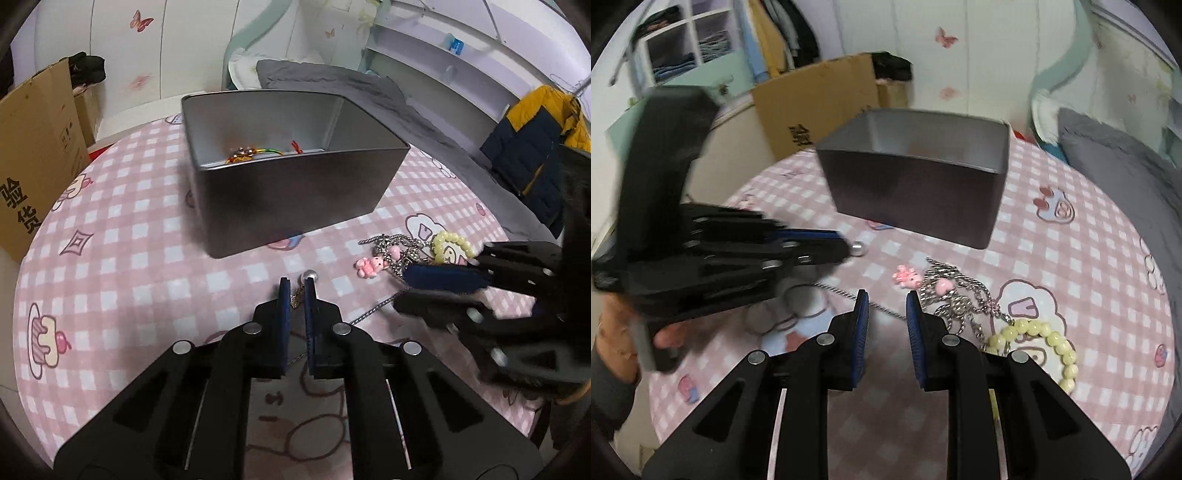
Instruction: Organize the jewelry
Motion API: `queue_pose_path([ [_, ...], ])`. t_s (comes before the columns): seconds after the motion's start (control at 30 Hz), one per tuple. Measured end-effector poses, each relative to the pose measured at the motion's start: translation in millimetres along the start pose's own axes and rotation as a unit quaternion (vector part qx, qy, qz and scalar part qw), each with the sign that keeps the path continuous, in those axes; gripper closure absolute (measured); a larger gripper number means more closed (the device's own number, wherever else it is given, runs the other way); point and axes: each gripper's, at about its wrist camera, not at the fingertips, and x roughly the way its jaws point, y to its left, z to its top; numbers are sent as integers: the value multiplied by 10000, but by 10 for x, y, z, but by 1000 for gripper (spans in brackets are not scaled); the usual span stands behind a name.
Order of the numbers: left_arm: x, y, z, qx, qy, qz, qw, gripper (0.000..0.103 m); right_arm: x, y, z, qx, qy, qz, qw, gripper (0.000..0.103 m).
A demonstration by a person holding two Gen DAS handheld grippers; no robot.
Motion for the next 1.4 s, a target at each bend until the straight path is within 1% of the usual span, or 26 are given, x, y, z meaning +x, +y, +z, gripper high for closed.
queue_pose_path([
  [0.07,-8,9,-5,4,-5,-8,10000,96,62,-55,8,110,74,-151,9998,83],
  [0.13,-10,12,-4,5,-8,-32,10000,96,85,-90,2,201,88,-211,9995,82],
  [0.17,-4,16,-2,0,-9,-37,10000,96,89,-106,9,237,64,-254,9994,78],
  [0.2,5,10,3,-3,-9,-41,10000,96,94,-118,22,275,46,-292,9992,70],
  [0.27,5,17,2,-11,-12,-59,10000,96,106,-124,54,292,-6,-363,9989,60],
  [0.3,6,19,2,-8,-13,-62,10000,95,128,-116,72,263,-8,-382,9989,59],
  [0.4,4,30,5,0,-11,-68,10000,95,189,-93,138,169,12,-419,9990,59],
  [0.57,6,34,6,16,-1,-78,10000,95,283,-137,255,205,16,-669,9975,59],
  [0.63,9,28,10,23,4,-84,10000,95,313,-150,272,213,42,-706,9973,59],
  [0.7,16,20,17,43,12,-89,10000,95,335,-176,296,270,49,-790,9965,62],
  [0.83,23,7,24,57,21,-117,9999,95,321,-247,319,583,-20,-737,9956,63],
  [1.0,33,6,25,43,25,-147,9999,95,287,-280,289,704,-50,-866,9937,63],
  [1.1,35,12,20,55,23,-137,9999,95,265,-261,289,661,-71,-1199,9906,62],
  [1.2,35,20,18,55,27,-148,9999,95,216,-305,256,769,-111,-1200,9897,61],
  [1.27,29,22,8,56,28,-163,9998,95,190,-346,208,749,-80,-1372,9877,58],
  [1.37,27,31,-2,45,26,-181,9998,95,151,-444,144,875,-69,-1347,9870,57],
  [1.4,26,27,-5,52,26,-173,9998,95,125,-480,136,910,-70,-1447,9853,57],
])
